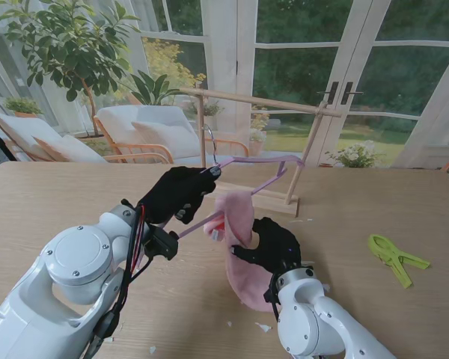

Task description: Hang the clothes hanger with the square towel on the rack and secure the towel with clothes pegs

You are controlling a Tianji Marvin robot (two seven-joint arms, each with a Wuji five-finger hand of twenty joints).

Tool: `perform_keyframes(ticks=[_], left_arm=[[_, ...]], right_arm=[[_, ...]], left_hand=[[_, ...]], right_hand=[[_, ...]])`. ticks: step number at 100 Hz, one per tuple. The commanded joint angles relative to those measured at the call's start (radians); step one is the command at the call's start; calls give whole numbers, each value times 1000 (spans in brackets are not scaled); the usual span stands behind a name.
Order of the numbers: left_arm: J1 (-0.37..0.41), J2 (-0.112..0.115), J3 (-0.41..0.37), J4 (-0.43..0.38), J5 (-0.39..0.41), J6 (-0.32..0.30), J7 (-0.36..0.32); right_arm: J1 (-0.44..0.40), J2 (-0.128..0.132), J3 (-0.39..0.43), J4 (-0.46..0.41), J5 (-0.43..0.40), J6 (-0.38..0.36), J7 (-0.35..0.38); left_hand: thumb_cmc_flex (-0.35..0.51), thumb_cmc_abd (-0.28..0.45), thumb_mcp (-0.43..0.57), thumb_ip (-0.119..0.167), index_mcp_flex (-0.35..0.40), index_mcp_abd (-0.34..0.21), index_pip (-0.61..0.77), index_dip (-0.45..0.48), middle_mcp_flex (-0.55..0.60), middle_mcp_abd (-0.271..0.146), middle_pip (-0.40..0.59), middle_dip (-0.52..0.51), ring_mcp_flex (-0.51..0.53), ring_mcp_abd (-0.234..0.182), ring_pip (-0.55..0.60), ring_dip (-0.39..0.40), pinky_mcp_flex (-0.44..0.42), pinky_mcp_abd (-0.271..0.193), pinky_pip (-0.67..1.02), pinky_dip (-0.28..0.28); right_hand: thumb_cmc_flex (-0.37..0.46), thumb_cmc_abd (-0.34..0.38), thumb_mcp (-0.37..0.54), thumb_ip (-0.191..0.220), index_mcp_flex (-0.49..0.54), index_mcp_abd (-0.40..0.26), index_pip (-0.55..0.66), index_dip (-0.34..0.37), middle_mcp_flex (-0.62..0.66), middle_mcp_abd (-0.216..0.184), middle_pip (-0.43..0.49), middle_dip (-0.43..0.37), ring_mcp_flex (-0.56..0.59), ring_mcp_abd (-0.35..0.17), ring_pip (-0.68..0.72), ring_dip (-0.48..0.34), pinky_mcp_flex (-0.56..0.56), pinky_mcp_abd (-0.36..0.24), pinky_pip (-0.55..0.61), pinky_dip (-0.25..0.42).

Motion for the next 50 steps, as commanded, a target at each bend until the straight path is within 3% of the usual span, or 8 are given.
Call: perform_keyframes(ticks=[1,3,8,13,16,26,37,50], left_arm=[[1,-7,-2,-14,-5,5,-7],[1,-8,-3,-14,-5,6,-6],[2,-9,-4,-14,-7,8,-4],[2,-10,-4,-13,-8,9,0],[2,-10,-5,-13,-8,10,2],[1,-13,-8,-9,-9,8,10],[-3,-15,-8,-1,5,-5,23],[-7,-16,-2,12,41,-26,37]], right_arm=[[0,-21,-6,5,2,-13,-9],[1,-23,-7,7,7,-16,-17],[1,-29,-8,7,24,-20,-32],[0,-34,-8,6,32,-23,-49],[-3,-35,-7,2,35,-25,-53],[-22,-35,2,-26,30,-31,-59],[-52,-35,13,-66,18,-42,-79],[-83,-37,24,-107,-15,-65,-121]], left_hand=[[37,20,-5,29,50,52,26,50,43,-43,21,16,29,-2,134,53,13,50,296,32],[37,20,-5,29,50,52,26,50,43,-43,21,16,29,-2,134,53,13,50,296,32],[38,19,-5,29,50,52,26,50,43,-43,21,16,29,-2,134,53,13,50,296,32],[38,19,-4,29,50,52,26,50,43,-43,21,16,29,-1,134,53,13,50,296,32],[38,20,-5,29,49,52,26,50,43,-43,21,16,29,-1,134,53,13,50,296,32],[38,19,-5,29,48,54,25,50,43,-43,21,16,29,0,134,53,13,50,296,32],[38,19,-4,29,48,55,24,50,43,-43,21,16,29,2,134,53,13,51,296,31],[37,19,-5,29,47,53,24,50,43,-43,21,16,29,0,134,53,13,51,296,31]], right_hand=[[55,-14,-42,17,83,-98,50,25,48,-44,11,12,36,-25,29,18,7,-14,35,565],[92,-6,-72,14,140,-136,78,19,83,-52,8,14,57,-29,40,22,11,-15,43,565],[188,-32,-91,0,169,-226,265,-136,129,-60,5,28,80,-32,57,27,16,-20,59,562],[146,-86,186,-73,259,-295,368,-175,184,-73,12,37,113,-39,75,31,25,-22,72,561],[126,-96,277,-103,302,-302,388,-184,204,-75,11,39,125,-40,81,31,27,-21,76,560],[127,-80,344,-129,303,-254,416,-152,229,-64,17,43,150,-33,93,34,38,-22,88,559],[159,-39,346,-113,249,-149,443,-55,260,-53,35,51,187,-21,117,40,61,-16,113,559],[174,7,332,-84,181,-162,452,61,348,-53,69,57,264,-16,153,47,110,-10,158,553]])
